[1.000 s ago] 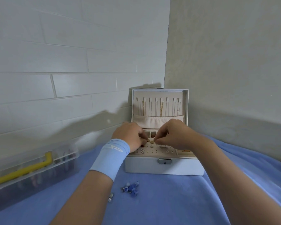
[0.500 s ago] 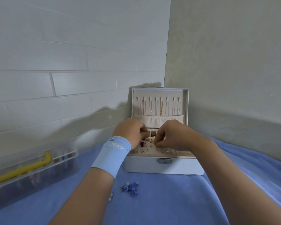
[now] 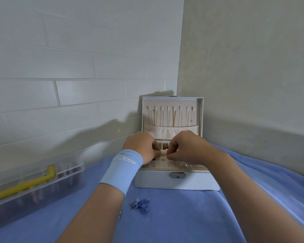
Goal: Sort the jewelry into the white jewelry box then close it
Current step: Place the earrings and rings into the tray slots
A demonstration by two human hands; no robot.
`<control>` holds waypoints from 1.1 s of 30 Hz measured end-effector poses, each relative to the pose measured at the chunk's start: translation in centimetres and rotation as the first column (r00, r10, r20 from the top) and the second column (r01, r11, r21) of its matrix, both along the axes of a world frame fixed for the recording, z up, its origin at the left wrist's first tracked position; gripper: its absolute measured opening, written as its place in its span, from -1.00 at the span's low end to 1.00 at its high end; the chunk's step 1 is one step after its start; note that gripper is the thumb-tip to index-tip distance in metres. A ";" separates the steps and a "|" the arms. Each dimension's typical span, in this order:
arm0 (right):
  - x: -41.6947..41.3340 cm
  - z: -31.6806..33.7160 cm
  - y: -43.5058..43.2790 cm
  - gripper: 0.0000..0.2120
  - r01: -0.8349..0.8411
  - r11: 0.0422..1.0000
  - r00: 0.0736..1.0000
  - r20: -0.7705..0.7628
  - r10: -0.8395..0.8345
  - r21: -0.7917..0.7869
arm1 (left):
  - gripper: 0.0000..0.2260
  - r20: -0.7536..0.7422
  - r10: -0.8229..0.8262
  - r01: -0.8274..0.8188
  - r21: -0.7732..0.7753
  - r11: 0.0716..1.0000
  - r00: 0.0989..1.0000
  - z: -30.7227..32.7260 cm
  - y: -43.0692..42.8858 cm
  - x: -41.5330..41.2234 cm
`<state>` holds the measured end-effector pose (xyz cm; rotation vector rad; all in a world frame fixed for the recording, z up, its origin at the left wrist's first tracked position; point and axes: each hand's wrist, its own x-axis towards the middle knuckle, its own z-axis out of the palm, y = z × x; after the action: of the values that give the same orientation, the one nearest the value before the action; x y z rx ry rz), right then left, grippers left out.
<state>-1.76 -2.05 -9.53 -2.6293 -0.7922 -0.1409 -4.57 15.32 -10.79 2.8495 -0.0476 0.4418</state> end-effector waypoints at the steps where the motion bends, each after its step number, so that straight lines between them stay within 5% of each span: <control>1: 0.1 0.1 -0.1 -0.96 0.010 1.000 1.000 0.000 -0.010 0.024 | -0.89 -0.001 0.004 -0.004 0.015 1.000 1.000 0.0 -0.1 0.1; 4: 0.4 0.4 -0.9 -0.93 0.028 0.990 1.000 -0.010 -0.027 0.138 | -0.91 0.021 0.002 -0.003 0.013 1.000 1.000 0.0 -0.2 0.0; 8: 0.8 0.6 -1.6 -0.91 0.055 0.969 0.998 0.021 -0.062 0.242 | -0.94 0.068 -0.011 0.024 -0.180 0.983 0.998 0.5 -0.1 -0.1; 16: 0.3 -0.2 -0.7 -0.92 -0.047 0.994 0.994 -0.098 0.056 0.096 | -0.95 0.116 -0.158 0.196 -0.601 0.775 0.981 1.6 0.5 -0.7; 21: 0.1 -0.1 -0.5 -0.92 -0.036 0.998 0.996 -0.074 0.040 0.058 | -0.85 0.110 -0.223 0.240 -0.654 0.718 0.969 1.9 0.4 -1.1; 26: 1.1 -0.3 -1.2 -0.92 0.116 0.982 0.984 0.114 -0.134 0.150 | -0.87 0.137 -0.211 0.244 -0.715 0.655 0.968 1.9 0.4 -1.3; 33: 0.6 -0.6 -0.6 -0.93 -0.027 0.995 0.994 -0.101 0.037 0.100 | -0.89 0.146 -0.181 0.226 -0.769 0.598 0.973 1.8 0.5 -1.2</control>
<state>-1.18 -2.70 -10.13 -2.5084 -0.7721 -0.0346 -5.80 15.79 -9.02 1.9212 -0.1505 0.3633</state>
